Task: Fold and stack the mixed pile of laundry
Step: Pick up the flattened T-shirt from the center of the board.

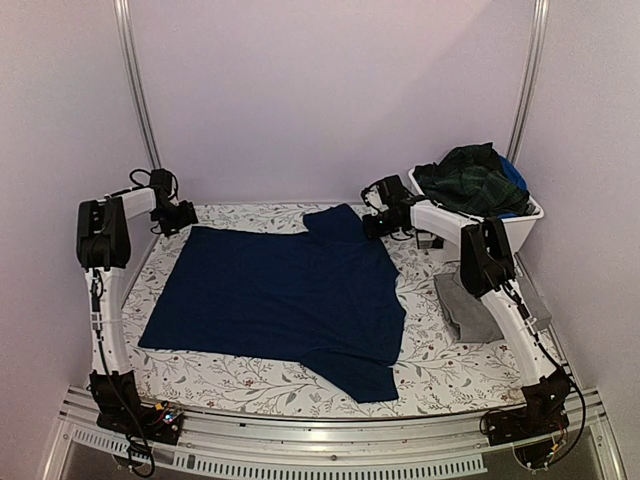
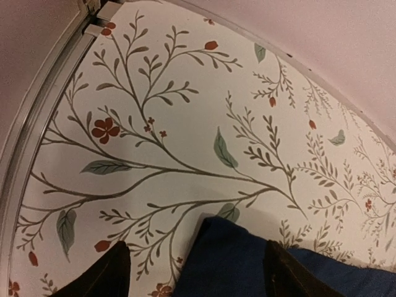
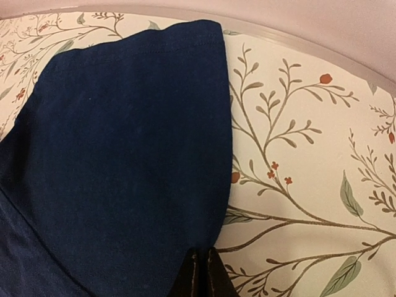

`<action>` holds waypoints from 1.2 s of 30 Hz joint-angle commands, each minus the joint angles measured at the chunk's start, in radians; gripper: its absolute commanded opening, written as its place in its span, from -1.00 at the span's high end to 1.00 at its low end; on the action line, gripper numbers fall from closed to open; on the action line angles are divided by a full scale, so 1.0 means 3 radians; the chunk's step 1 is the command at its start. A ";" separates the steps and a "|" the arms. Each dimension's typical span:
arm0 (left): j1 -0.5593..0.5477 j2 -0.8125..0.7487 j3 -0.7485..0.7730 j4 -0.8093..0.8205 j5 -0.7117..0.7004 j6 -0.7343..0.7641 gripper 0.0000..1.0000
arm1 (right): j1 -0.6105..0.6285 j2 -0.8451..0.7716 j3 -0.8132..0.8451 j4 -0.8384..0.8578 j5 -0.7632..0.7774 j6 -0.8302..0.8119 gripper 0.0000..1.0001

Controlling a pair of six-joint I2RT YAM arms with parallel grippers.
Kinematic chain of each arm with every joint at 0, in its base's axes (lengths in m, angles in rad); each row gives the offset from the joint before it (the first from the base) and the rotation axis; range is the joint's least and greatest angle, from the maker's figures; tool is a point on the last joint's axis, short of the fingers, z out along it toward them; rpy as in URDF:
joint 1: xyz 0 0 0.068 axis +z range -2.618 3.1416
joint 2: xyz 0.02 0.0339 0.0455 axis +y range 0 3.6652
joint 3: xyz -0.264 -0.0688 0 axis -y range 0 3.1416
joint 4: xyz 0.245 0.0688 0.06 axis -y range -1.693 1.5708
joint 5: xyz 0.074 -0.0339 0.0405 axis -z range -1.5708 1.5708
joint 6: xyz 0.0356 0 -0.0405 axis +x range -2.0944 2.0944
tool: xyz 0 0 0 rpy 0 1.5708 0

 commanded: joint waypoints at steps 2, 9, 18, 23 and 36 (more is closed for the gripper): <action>0.0126 0.0060 0.0027 0.0088 0.0123 0.0164 -0.47 | -0.0010 0.0039 -0.0091 -0.0073 -0.0113 0.0019 1.00; 0.0124 0.0353 0.0393 -0.0036 0.0289 0.0276 -0.40 | -0.0016 0.0013 -0.0105 -0.0052 -0.0032 0.0023 1.00; 0.0129 0.0544 0.0508 0.0039 0.0682 0.0243 -0.18 | -0.0015 -0.0012 -0.0171 0.0003 -0.0028 0.0043 1.00; 0.0126 0.0644 0.0712 -0.0041 0.0904 0.0205 0.17 | -0.0025 -0.0051 -0.0197 0.0023 -0.0009 0.0050 1.00; 0.0123 0.0576 0.0581 0.0066 0.1092 0.0185 0.93 | -0.0057 -0.0212 -0.0300 0.0083 -0.0018 0.0060 1.00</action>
